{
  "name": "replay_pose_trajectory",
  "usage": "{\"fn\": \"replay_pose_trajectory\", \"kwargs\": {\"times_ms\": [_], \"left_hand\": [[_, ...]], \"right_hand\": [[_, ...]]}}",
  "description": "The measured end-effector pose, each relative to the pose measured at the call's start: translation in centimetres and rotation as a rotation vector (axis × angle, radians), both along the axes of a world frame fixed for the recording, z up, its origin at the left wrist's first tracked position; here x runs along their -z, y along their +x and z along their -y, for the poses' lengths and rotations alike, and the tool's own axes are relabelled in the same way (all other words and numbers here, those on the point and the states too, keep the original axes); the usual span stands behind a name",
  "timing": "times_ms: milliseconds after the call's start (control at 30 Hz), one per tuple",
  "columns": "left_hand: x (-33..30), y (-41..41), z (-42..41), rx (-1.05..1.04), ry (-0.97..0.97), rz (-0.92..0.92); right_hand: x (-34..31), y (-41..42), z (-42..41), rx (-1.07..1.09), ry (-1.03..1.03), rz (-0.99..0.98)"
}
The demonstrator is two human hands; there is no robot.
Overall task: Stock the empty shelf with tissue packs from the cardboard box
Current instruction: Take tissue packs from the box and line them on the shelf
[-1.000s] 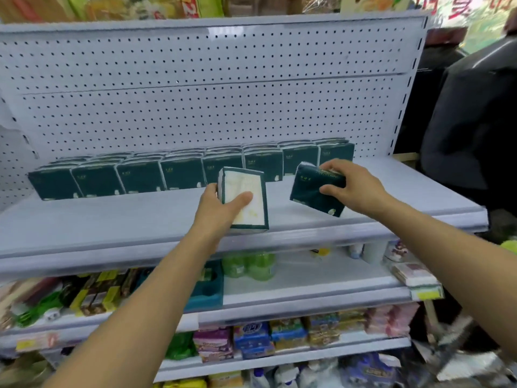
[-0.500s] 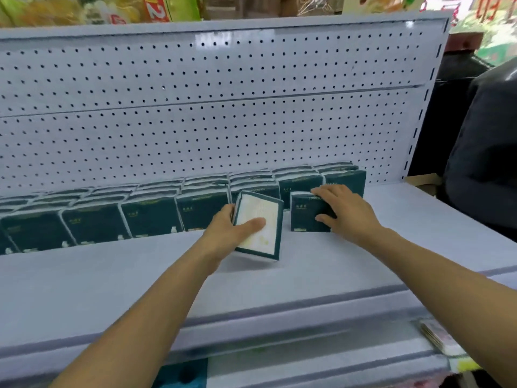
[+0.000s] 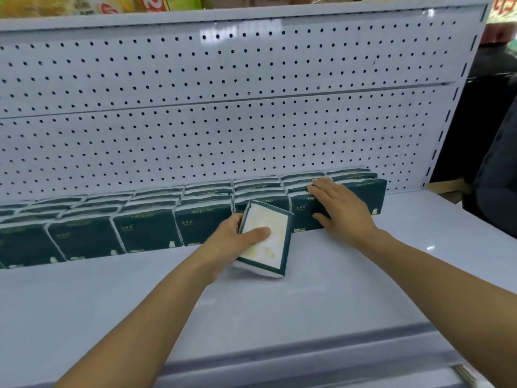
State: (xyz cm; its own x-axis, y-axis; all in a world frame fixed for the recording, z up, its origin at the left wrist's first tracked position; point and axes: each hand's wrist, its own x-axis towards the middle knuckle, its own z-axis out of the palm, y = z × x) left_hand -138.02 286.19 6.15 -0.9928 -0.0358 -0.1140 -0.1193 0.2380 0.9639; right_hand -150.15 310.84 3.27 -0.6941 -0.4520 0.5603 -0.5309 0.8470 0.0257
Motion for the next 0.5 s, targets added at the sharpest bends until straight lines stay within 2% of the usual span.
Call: {"fn": "replay_pose_trajectory", "kwargs": {"times_ms": [133,200,333,400,433,500], "left_hand": [[-0.2,0.2,-0.1,0.007,0.050,0.047],[-0.4,0.4,-0.3,0.027,0.153,0.072],[-1.7,1.0,-1.5,0.017,0.452,0.086],[-2.3,1.5,-1.9,0.051,0.513,0.118],[-2.5,1.7,-1.9,0.074,0.493,0.134],[-2.4,1.9,-1.6,0.062,0.371,0.129]], "right_hand": [[-0.3,0.8,0.5,0.017,-0.005,-0.092],[-0.8,2.3,1.0,-0.122,-0.042,-0.119],[-1.2,5.2,1.9,-0.430,0.040,-0.143],[-1.5,6.3,1.8,-0.501,-0.156,-0.087],[-1.9,7.1,1.8,-0.502,-0.324,0.018],[-2.9,8.8,1.9,-0.476,-0.699,0.387]]}}
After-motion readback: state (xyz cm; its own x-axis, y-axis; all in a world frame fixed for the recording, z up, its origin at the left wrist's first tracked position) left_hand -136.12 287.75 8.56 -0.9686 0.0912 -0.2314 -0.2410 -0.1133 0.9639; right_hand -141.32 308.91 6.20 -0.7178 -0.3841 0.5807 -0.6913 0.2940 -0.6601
